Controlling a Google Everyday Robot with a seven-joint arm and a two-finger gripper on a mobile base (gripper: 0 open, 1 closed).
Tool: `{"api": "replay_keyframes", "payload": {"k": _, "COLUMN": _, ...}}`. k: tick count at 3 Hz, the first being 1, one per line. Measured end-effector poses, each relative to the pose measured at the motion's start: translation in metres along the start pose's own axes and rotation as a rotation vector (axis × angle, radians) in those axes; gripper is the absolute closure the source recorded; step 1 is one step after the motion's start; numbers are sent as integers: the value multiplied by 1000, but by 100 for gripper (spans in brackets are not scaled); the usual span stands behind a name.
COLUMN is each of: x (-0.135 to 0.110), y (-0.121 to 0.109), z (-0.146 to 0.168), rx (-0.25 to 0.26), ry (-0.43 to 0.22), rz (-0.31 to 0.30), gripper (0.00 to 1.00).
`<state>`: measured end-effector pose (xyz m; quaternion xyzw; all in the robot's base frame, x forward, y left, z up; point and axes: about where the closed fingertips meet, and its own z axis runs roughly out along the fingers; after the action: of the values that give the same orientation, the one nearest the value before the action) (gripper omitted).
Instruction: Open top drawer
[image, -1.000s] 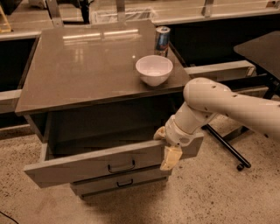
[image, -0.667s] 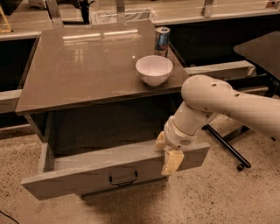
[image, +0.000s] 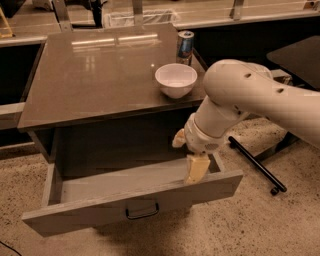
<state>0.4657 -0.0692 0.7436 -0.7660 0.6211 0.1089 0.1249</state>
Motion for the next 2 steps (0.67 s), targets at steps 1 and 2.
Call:
{"api": "replay_keyframes", "payload": {"k": 1, "x": 15, "y": -34, "z": 29, "rx": -13, "ry": 8, "rz": 28, "gripper": 54}}
{"api": "replay_keyframes", "payload": {"k": 2, "x": 29, "y": -52, "z": 79, "rx": -44, "ry": -7, "rz": 73, "gripper": 73}}
